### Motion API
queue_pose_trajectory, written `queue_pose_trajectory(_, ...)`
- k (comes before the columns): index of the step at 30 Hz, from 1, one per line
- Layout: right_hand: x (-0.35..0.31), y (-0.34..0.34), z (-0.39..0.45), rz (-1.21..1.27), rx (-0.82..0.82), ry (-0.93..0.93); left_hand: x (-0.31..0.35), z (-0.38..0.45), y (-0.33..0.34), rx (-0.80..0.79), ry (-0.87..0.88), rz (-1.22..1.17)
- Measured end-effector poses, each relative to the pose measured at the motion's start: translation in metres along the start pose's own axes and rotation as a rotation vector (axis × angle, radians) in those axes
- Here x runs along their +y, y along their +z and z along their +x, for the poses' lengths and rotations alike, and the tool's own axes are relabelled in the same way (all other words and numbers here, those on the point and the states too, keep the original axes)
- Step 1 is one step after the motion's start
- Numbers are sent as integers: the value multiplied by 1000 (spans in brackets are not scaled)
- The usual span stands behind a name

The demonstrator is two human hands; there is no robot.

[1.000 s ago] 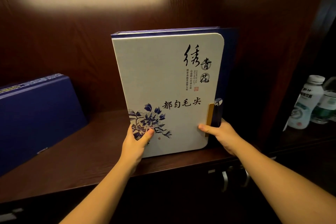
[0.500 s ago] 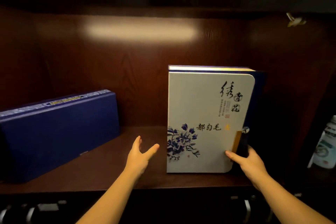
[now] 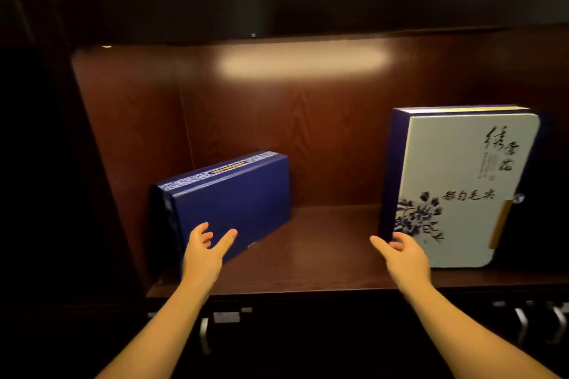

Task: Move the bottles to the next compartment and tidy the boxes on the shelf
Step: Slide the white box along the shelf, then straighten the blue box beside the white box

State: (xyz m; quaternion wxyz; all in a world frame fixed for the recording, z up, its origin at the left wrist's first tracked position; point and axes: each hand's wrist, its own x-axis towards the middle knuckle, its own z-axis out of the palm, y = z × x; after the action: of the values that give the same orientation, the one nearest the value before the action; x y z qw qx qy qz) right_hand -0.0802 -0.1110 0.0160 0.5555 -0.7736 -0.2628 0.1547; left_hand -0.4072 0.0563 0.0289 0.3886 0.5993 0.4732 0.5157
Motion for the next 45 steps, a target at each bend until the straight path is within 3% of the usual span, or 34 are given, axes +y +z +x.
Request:
queue_pose_trajectory(8, -61, 124, -4, -3, -194, -120, -41, 34, -81, 189, -7, 62)
queue_pose_trajectory(14, -90, 191, 38, 90, -281, -127, -57, 82, -75, 168, -47, -95)
queue_pose_trajectory(20, -155, 254, 45, 119, -364, -429, -71, 127, -43, 288, -149, -163)
queue_pose_trajectory(26, -188, 286, 34, 94, -400, -293, -70, 136, -26, 336, -121, -154)
queue_pose_trajectory(33, -183, 289, 38, 47, -373, -336, -62, 120, -32, 258, -48, -257)
queue_pose_trajectory(37, -162, 282, 57, 223, -363, -372, -64, 123, -37, 232, -39, -339)
queue_pose_trajectory(40, -140, 273, 96, 306, -314, -219, -70, 125, -43, 183, -51, -268)
queue_pose_trajectory(42, -129, 269, 122, 338, -393, -72, -71, 126, -46, 166, -45, -164)
queue_pose_trajectory(45, -120, 273, 145, 402, -564, 6, -69, 116, -46, 150, -3, -140)
